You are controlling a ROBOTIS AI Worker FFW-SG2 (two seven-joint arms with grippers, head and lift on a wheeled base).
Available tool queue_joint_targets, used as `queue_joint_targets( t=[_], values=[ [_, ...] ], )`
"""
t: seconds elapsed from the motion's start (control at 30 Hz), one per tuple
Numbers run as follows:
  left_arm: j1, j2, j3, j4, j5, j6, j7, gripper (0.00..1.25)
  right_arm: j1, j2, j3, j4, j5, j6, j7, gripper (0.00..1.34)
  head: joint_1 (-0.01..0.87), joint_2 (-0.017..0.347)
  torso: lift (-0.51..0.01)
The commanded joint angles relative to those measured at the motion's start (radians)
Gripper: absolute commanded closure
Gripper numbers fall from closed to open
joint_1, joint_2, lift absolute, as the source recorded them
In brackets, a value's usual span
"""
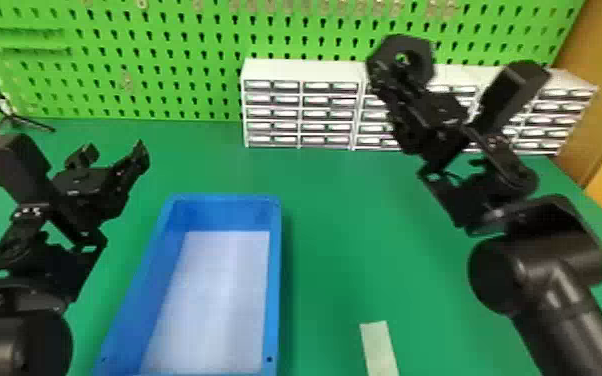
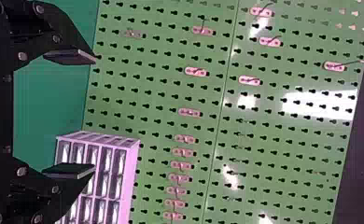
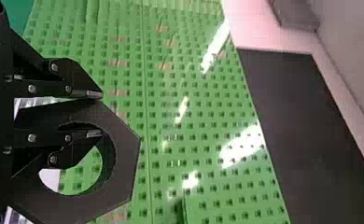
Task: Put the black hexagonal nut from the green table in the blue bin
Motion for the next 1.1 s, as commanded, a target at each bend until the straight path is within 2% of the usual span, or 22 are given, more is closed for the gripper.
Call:
queue_joint_targets(
  t=[0.0, 0.2, 0.5, 0.63, 0.77, 1.07],
  values=[
    [0.000, 0.000, -0.001, 0.002, -0.002, -0.001, 0.000, 0.43, -0.058, -0.028, 0.124, 0.029, -0.090, -0.012, 0.014, 0.97, 0.692, 0.008, -0.097],
    [-0.002, -0.001, -0.003, 0.006, -0.005, -0.001, 0.000, 0.43, -0.117, -0.056, 0.265, 0.055, -0.170, -0.019, 0.027, 0.97, 0.692, 0.008, -0.097],
    [-0.011, -0.001, -0.004, 0.015, -0.010, -0.001, 0.005, 0.43, -0.178, -0.074, 0.451, 0.092, -0.271, -0.033, 0.046, 0.97, 0.692, 0.008, -0.097],
    [-0.019, -0.001, -0.004, 0.020, -0.010, -0.002, 0.008, 0.43, -0.192, -0.073, 0.504, 0.104, -0.313, -0.033, 0.047, 0.97, 0.692, 0.008, -0.097],
    [-0.025, -0.001, -0.006, 0.025, -0.008, -0.010, 0.008, 0.43, -0.198, -0.061, 0.538, 0.112, -0.328, -0.035, 0.053, 0.97, 0.692, 0.008, -0.097],
    [-0.029, -0.001, -0.007, 0.031, -0.007, -0.014, 0.011, 0.43, -0.198, -0.044, 0.569, 0.116, -0.345, -0.035, 0.058, 0.97, 0.692, 0.008, -0.097]
  ],
)
